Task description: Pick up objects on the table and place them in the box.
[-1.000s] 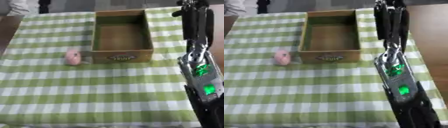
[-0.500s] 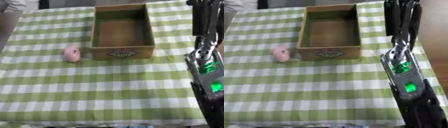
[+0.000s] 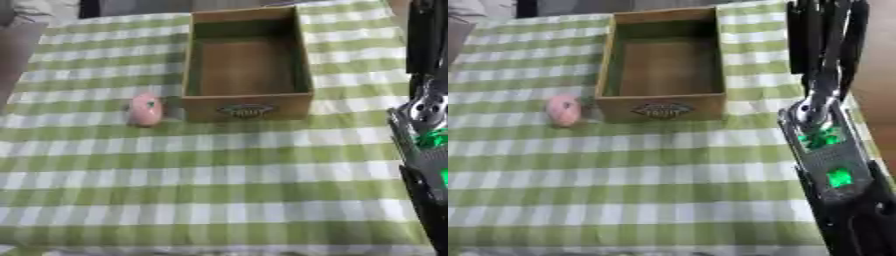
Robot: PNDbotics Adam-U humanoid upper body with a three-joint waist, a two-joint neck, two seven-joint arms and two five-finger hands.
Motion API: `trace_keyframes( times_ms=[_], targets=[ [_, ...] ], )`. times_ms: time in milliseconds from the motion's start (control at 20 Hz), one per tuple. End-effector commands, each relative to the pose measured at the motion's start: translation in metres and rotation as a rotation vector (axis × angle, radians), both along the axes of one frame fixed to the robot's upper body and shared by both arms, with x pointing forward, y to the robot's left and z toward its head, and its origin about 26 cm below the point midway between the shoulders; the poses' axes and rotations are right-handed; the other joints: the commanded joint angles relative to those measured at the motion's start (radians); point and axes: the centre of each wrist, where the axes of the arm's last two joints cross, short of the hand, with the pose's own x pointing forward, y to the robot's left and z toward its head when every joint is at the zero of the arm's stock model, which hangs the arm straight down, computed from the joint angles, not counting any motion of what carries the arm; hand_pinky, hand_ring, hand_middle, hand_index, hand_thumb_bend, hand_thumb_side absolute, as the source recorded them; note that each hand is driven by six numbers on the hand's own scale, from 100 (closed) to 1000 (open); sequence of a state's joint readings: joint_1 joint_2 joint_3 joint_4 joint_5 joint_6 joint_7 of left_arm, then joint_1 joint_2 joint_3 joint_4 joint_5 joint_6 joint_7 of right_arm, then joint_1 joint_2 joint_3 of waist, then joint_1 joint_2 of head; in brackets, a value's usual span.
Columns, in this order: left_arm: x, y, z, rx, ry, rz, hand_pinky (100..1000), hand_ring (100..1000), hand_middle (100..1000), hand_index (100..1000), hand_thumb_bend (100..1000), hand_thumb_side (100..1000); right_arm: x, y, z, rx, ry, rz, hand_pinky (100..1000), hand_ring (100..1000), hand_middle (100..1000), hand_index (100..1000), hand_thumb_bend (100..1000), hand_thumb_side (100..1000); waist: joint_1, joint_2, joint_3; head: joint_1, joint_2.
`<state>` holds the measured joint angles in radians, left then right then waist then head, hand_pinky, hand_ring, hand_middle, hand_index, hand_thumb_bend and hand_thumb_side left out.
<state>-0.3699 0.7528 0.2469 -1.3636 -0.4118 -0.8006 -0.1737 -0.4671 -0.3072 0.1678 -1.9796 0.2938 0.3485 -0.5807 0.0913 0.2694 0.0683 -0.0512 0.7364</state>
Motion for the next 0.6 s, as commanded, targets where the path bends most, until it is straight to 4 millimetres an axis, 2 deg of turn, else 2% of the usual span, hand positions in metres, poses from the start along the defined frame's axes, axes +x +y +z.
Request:
trace_keyframes(
  times_ms=[50, 100, 250, 450, 600],
  targets=[
    [0.002, 0.013, 0.021, 0.165, 0.055, 0.005, 610, 703, 703, 901, 190, 778, -0.003, -0.003, 0.011, -0.023, -0.051, -0.015, 858, 700, 713, 897, 100, 1000, 0.001, -0.018, 0.0, 0.006, -0.012],
    [0.004, 0.014, 0.022, 0.205, 0.082, 0.001, 616, 711, 709, 906, 273, 817, -0.003, -0.004, 0.011, -0.024, -0.051, -0.017, 858, 699, 713, 897, 100, 1000, 0.001, -0.02, -0.001, 0.007, -0.013],
    [0.012, 0.016, 0.024, 0.306, 0.15, -0.013, 628, 724, 716, 915, 398, 885, -0.003, -0.003, 0.011, -0.024, -0.05, -0.019, 857, 697, 710, 896, 100, 1000, 0.001, -0.023, -0.004, 0.011, -0.02],
    [0.024, 0.011, 0.027, 0.383, 0.2, -0.029, 639, 736, 725, 931, 465, 920, -0.003, -0.002, 0.011, -0.022, -0.044, -0.02, 855, 693, 706, 894, 100, 1000, 0.001, -0.027, -0.007, 0.013, -0.026],
    [0.034, 0.003, 0.027, 0.408, 0.22, -0.042, 642, 738, 724, 943, 464, 924, -0.003, -0.001, 0.01, -0.02, -0.041, -0.023, 854, 690, 702, 893, 100, 1000, 0.0, -0.03, -0.009, 0.017, -0.029]
  ],
)
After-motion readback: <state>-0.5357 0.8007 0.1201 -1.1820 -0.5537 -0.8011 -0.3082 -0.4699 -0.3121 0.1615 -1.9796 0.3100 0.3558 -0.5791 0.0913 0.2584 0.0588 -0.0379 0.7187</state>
